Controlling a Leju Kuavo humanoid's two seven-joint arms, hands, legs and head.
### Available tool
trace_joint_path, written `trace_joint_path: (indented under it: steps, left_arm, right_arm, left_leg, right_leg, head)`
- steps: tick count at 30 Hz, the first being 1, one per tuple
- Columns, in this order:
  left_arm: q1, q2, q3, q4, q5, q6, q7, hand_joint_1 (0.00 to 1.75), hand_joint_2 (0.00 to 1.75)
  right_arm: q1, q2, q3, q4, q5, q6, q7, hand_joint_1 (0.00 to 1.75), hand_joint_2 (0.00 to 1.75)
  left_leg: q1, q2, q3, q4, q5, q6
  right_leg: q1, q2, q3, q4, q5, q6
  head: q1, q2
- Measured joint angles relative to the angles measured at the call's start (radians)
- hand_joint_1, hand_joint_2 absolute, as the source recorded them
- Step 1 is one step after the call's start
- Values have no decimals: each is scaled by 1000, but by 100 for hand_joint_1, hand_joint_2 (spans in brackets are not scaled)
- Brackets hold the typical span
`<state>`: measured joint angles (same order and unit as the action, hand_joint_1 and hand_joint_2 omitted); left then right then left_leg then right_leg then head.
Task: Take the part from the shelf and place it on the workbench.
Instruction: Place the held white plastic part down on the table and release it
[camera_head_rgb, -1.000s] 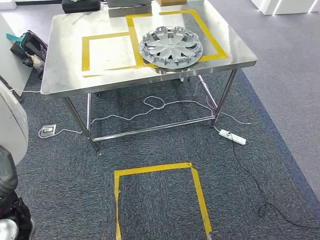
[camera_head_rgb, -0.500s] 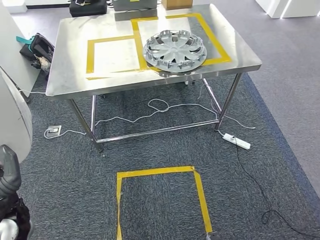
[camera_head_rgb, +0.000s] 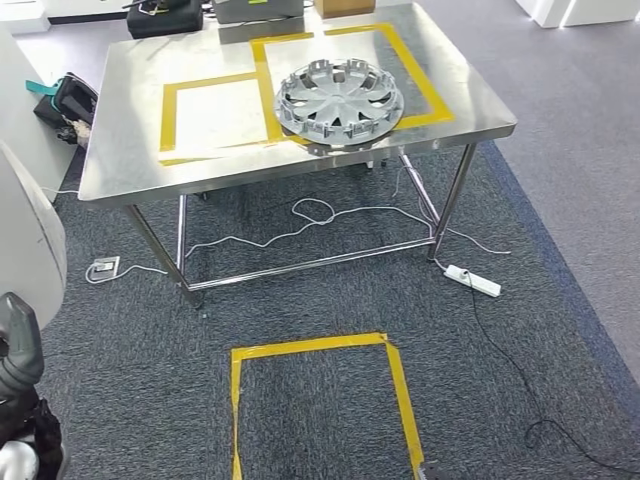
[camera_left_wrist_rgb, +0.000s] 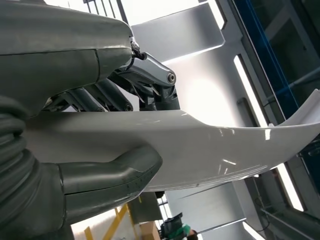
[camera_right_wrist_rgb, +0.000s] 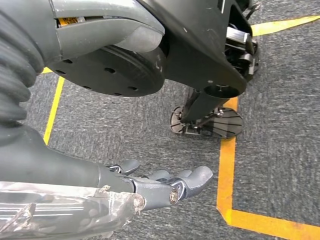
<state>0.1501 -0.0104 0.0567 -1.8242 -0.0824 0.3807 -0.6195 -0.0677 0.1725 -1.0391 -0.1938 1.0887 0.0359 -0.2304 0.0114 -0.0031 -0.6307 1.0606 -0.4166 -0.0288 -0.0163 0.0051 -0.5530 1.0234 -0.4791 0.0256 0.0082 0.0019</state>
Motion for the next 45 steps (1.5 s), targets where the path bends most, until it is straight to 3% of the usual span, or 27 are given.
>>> trace_joint_path:
  steps: [2, 5, 6, 7, 9, 10, 11, 12, 13, 15, 16, 18, 21, 22, 24, 26, 27, 28, 30, 32, 36, 38, 40, 41, 42, 43, 45]
  left_arm:
    - [1, 0, 0, 0, 0, 0, 0, 175, 175]
    - [3, 0, 1, 0, 0, 0, 1, 175, 175]
    - [3, 0, 1, 0, 0, 0, 1, 175, 175]
    - [3, 0, 1, 0, 0, 0, 1, 175, 175]
    - [3, 0, 1, 0, 0, 0, 1, 175, 175]
    - [4, 0, 1, 0, 0, 0, 1, 175, 175]
    - [5, 0, 1, 0, 0, 0, 1, 175, 175]
    - [6, 0, 1, 0, 0, 0, 1, 175, 175]
    - [6, 0, 1, 0, 0, 0, 1, 175, 175]
    - [6, 0, 1, 0, 0, 0, 1, 175, 175]
    - [6, 0, 1, 0, 0, 0, 1, 175, 175]
    - [6, 0, 1, 0, 0, 0, 1, 175, 175]
    - [6, -1, 1, 0, 0, 0, 1, 175, 175]
    - [5, 0, 1, 0, 0, 0, 1, 175, 175]
    - [6, 0, 1, 0, 1, 0, 1, 175, 175]
    - [9, 0, 1, 0, 1, 0, 1, 175, 175]
    - [10, 0, 1, 0, 2, 0, 1, 175, 175]
    - [10, 0, 2, 0, 2, 0, 1, 175, 175]
    - [9, 0, 2, 0, 5, 0, 1, 175, 175]
    - [8, 0, 2, 0, 7, 0, 2, 175, 175]
    - [10, 0, 3, 1, 9, -3, 4, 175, 175]
    - [10, 0, 3, 0, 9, -4, 4, 175, 175]
    - [11, 0, 3, 1, 9, -5, 4, 175, 175]
    - [11, 0, 4, 1, 9, -6, 4, 175, 175]
    - [12, 0, 4, 1, 9, -6, 4, 175, 175]
    - [12, 0, 4, 1, 9, -7, 4, 175, 175]
    - [12, 0, 4, 1, 9, -7, 4, 175, 175]
  right_arm:
    - [0, 0, 0, 0, 0, 0, 0, 0, 175]
    - [0, 0, 0, 0, 0, 0, 0, 0, 175]
    - [-1, 0, 0, 0, 0, 0, 0, 0, 175]
    - [-1, 0, 0, 0, 0, 0, 0, 0, 175]
    - [0, 0, 0, 0, 0, 1, 0, 0, 175]
    - [1, 0, 0, 0, 0, 2, 0, 0, 175]
    - [1, 0, -1, 0, 0, 3, 0, 0, 175]
    - [1, 0, -1, 0, 0, 4, 0, 0, 175]
    - [1, 0, -1, 0, 0, 4, 0, 0, 175]
    - [1, 0, -1, 0, 0, 4, 0, 0, 175]
    - [1, 0, -1, 0, 0, 4, 0, 0, 175]
    - [1, -1, -2, 0, 0, 4, 0, 0, 175]
    - [0, 0, -4, 0, 0, 4, 0, 0, 175]
    - [-1, 0, -4, 0, 0, 5, -1, 0, 175]
    - [-2, 0, -4, 0, 0, 6, -1, 0, 175]
    - [-1, 0, -5, 0, 0, 6, -1, 0, 175]
    - [0, 0, -5, 0, 0, 6, 0, 0, 175]
    - [0, 0, -5, 0, 0, 7, 0, 0, 175]
    - [0, 0, -5, 0, 0, 8, 0, 0, 175]
    - [-1, -1, -5, 0, 0, 10, 0, 0, 175]
    - [-1, -1, -5, 0, 1, 10, 0, 0, 175]
    - [-3, -1, -5, 0, 2, 11, 0, 0, 175]
    - [-2, -1, -5, 0, 3, 11, 0, 0, 175]
    - [0, -1, -5, 0, 3, 11, 0, 0, 175]
    - [1, -1, -6, 0, 3, 12, 0, 0, 175]
    - [1, -1, -6, 0, 3, 12, 0, 0, 175]
    - [1, -1, -6, 0, 4, 12, 0, 0, 175]
  left_leg:
    - [-3, 4, 23, -53, 1, 5]
    - [-2, -1, 30, -60, -8, 24]
    - [-2, -2, 34, -62, -10, 31]
    - [-1, -2, 39, -63, -12, 38]
    - [-6, -2, 45, -63, -19, 47]
    - [-9, -3, 49, -62, -23, 50]
    - [-12, -4, 54, -62, -27, 52]
    - [-14, -6, 61, -62, -31, 53]
    - [-16, -8, 70, -62, -37, 52]
    - [-20, -11, 85, -61, -50, 49]
    - [-21, -12, 90, -60, -55, 45]
    - [-22, -14, 91, -59, -59, 37]
    - [-18, -13, 86, -46, -75, 21]
    - [-17, -12, 70, -13, -93, 14]
    - [-12, -10, 2, 108, -142, 2]
    - [-5, -9, -67, 209, -160, -7]
    - [-2, -9, -81, 216, -143, -10]
    - [1, -9, -73, 183, -106, -12]
    - [5, -4, -20, 57, -24, -17]
    - [6, 0, 21, -39, 3, -13]
    - [3, -4, 30, -58, -12, 19]
    - [4, -4, 37, -60, -17, 32]
    - [-1, -4, 43, -60, -24, 41]
    - [-4, -5, 47, -60, -27, 45]
    - [-7, -6, 52, -59, -30, 47]
    - [-9, -8, 58, -59, -35, 48]
    - [-12, -10, 75, -59, -45, 46]
  right_leg:
    - [5, 0, 0, -3, -6, 11]
    - [3, -4, 1, -2, -17, 27]
    - [3, -5, -8, 23, -32, 31]
    - [3, -5, -30, 71, -58, 33]
    - [5, -4, -106, 211, -119, 33]
    - [6, -4, -141, 269, -136, 32]
    - [8, -4, -162, 295, -132, 29]
    - [10, -4, -163, 281, -107, 25]
    - [12, -4, -143, 226, -65, 20]
    - [18, -2, -80, 82, 13, 7]
    - [20, -1, -56, 34, 31, 4]
    - [24, 1, -40, 9, 30, 0]
    - [19, 1, -31, -3, 31, -11]
    - [14, 0, -26, -9, 31, -15]
    - [10, -1, -19, -13, 27, -21]
    - [8, -1, -13, -12, 20, -21]
    - [6, -1, -9, -12, 17, -19]
    - [4, -1, -3, -12, 12, -16]
    - [1, 1, 10, -13, 2, -7]
    - [3, 3, 15, -11, -8, 7]
    - [4, 0, 12, -11, -21, 28]
    - [4, 0, -22, 65, -63, 34]
    - [5, 0, -100, 209, -121, 34]
    - [6, 0, -133, 262, -134, 33]
    - [7, 0, -150, 282, -126, 30]
    - [9, 0, -148, 261, -98, 27]
    - [13, 0, -99, 133, -15, 16]
  head:
    - [0, 0]
    - [3, 0]
    - [5, 0]
    - [6, 0]
    - [9, 0]
    - [8, 0]
    - [9, 0]
    - [8, 0]
    - [8, 0]
    - [8, 0]
    - [7, 0]
    - [6, 0]
    - [3, 0]
    - [1, 0]
    - [-3, 0]
    - [-3, 0]
    - [-3, 0]
    - [-3, 0]
    - [-3, 0]
    - [-5, 0]
    - [-1, 0]
    - [4, 0]
    - [8, 0]
    - [8, 0]
    - [9, 0]
    - [9, 0]
    - [9, 0]
